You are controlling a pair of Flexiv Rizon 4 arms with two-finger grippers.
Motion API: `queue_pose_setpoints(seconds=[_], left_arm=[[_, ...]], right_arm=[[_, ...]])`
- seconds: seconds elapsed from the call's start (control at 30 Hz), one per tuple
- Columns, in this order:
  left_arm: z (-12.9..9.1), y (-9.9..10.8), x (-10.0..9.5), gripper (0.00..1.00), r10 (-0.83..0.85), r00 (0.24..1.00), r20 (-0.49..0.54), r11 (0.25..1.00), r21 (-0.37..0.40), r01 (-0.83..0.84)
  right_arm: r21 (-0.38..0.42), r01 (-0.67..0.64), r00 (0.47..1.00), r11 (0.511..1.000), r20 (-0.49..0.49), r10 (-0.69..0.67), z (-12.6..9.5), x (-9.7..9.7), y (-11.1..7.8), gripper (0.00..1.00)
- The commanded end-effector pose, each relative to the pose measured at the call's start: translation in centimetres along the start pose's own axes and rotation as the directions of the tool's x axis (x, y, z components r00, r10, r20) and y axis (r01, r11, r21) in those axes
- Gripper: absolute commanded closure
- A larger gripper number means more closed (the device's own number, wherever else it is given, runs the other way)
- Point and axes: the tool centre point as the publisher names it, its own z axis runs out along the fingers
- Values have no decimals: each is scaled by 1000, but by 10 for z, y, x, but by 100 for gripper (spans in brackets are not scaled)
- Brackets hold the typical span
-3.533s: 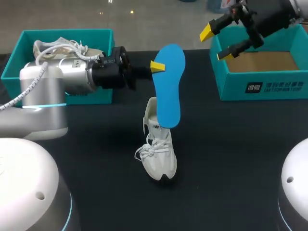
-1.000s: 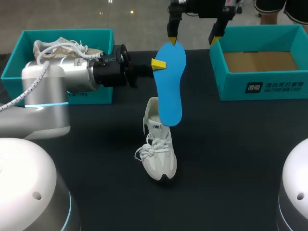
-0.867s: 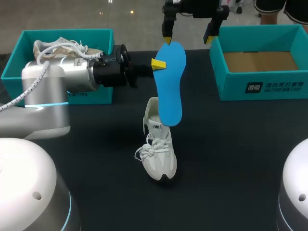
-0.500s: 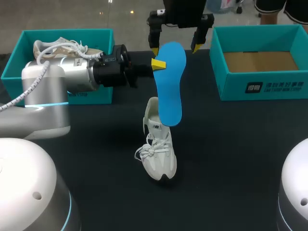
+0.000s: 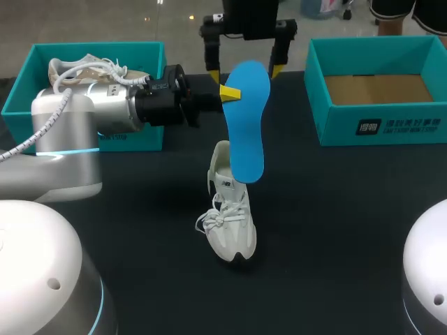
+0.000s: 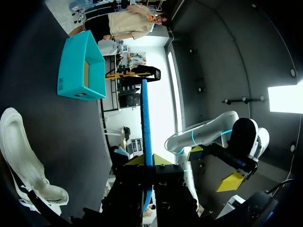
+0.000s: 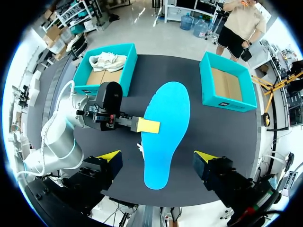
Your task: Take the shoe out of the shoebox, open the shoe tongue, remove and reinsert the insole, then place the shoe into the shoebox
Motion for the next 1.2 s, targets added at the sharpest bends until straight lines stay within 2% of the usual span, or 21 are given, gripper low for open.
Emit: queue_pose_setpoints(seconds=[0.03,0.17,0.23,0.27,0.4,0.57,0.67,1.2], left_arm=[[0,0,0,100,0,1000,2,1000,-2,0],[0,0,0,100,0,1000,2,1000,-2,0],[0,0,0,100,0,1000,2,1000,-2,0],[0,0,0,100,0,1000,2,1000,-2,0],[0,0,0,100,0,1000,2,1000,-2,0],[0,0,0,100,0,1000,2,1000,-2,0],[0,0,0,100,0,1000,2,1000,-2,0],[0,0,0,100,0,1000,2,1000,-2,0]], right_arm=[[2,0,1000,1000,3,0,0,1,1,0],[2,0,1000,1000,3,0,0,1,1,0],[-5,-35,991,999,-128,34,2,-3,4,0],[-2,-38,992,999,-124,37,3,-6,4,0],[-36,-35,962,999,-273,23,1,-18,4,0],[-69,-55,892,996,-451,18,-5,-34,5,0],[-44,-47,833,998,-553,15,-7,-41,3,0],[-27,-40,825,999,-565,18,-7,-43,3,0]])
